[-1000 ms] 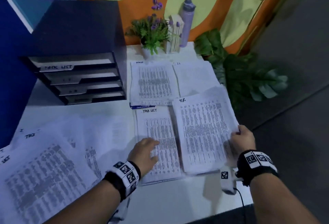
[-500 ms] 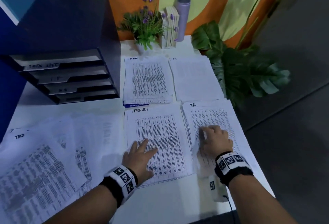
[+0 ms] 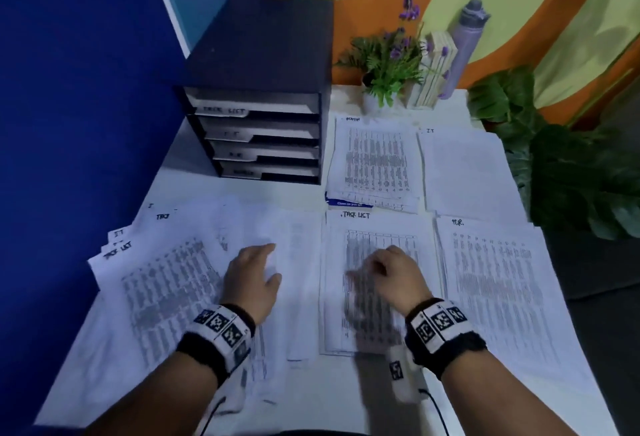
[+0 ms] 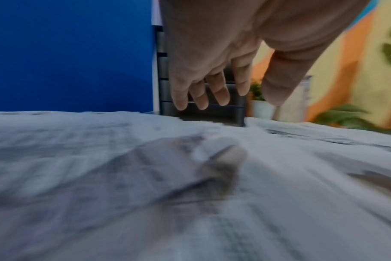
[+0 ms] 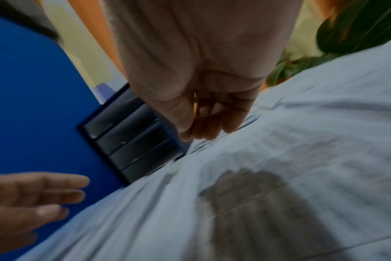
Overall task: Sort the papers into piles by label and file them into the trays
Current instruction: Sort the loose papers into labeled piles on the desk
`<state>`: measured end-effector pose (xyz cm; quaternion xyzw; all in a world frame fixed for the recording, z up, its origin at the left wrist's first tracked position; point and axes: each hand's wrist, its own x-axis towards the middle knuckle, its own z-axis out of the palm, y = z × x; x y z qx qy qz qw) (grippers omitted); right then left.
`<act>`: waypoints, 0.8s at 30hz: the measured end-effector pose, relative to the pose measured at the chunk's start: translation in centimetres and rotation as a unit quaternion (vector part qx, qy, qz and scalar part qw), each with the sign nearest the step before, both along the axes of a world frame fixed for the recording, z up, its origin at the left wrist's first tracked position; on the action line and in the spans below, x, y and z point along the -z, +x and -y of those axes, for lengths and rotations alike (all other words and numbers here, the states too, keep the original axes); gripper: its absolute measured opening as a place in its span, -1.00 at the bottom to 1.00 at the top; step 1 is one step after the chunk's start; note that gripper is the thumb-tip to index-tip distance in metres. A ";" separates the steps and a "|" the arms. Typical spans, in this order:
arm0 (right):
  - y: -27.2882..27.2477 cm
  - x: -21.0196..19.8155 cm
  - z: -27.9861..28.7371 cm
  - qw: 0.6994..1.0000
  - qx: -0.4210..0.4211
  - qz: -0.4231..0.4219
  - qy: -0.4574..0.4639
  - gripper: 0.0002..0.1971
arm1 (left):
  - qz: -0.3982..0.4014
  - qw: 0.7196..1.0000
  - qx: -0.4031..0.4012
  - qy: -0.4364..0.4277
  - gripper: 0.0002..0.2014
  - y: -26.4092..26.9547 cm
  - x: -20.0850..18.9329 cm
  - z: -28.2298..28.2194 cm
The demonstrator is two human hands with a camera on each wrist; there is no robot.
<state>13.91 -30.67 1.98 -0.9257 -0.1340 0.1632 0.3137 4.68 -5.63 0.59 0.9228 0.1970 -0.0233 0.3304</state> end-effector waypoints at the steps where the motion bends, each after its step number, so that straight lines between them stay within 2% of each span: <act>1: -0.6 -0.3 -2.3 0.999 -0.022 -0.018 0.023 -0.83 | -0.027 0.998 -0.048 0.012 -0.46 -0.9 0.3 -2.4; 3: -2.0 -0.3 -6.6 0.995 -0.065 -0.049 0.065 -0.87 | -0.104 0.983 -0.143 0.044 -0.40 -3.1 1.4 -7.4; 5: -3.7 -0.1 -10.4 0.987 -0.114 -0.074 0.086 -0.85 | -0.179 0.956 -0.227 0.054 -0.28 -5.8 2.1 -11.5; 8: -5.7 0.4 -14.9 0.977 -0.160 -0.097 0.099 -0.82 | -0.223 0.918 -0.328 0.000 -0.03 -9.1 2.7 -15.1; 9: -6.2 0.5 -16.1 0.978 -0.157 -0.102 0.092 -0.81 | -0.227 0.917 -0.328 -0.011 0.07 -9.9 2.9 -15.8; 11: -6.8 1.0 -17.9 0.983 -0.119 -0.118 0.078 -0.79 | -0.226 0.931 -0.288 0.001 0.18 -11.1 3.5 -16.3; 16: -6.7 2.8 -21.1 0.987 -0.020 -0.150 0.053 -0.81 | -0.211 0.958 -0.189 0.045 0.09 -12.4 3.6 -15.1; 22: -7.1 3.9 -23.7 0.985 0.020 -0.168 0.040 -0.87 | -0.200 0.967 -0.152 0.033 0.09 -13.1 2.4 -14.8; 24: -7.2 4.0 -24.7 0.986 0.055 -0.160 0.000 -0.68 | -0.191 0.970 -0.144 0.035 0.11 -13.3 2.2 -15.0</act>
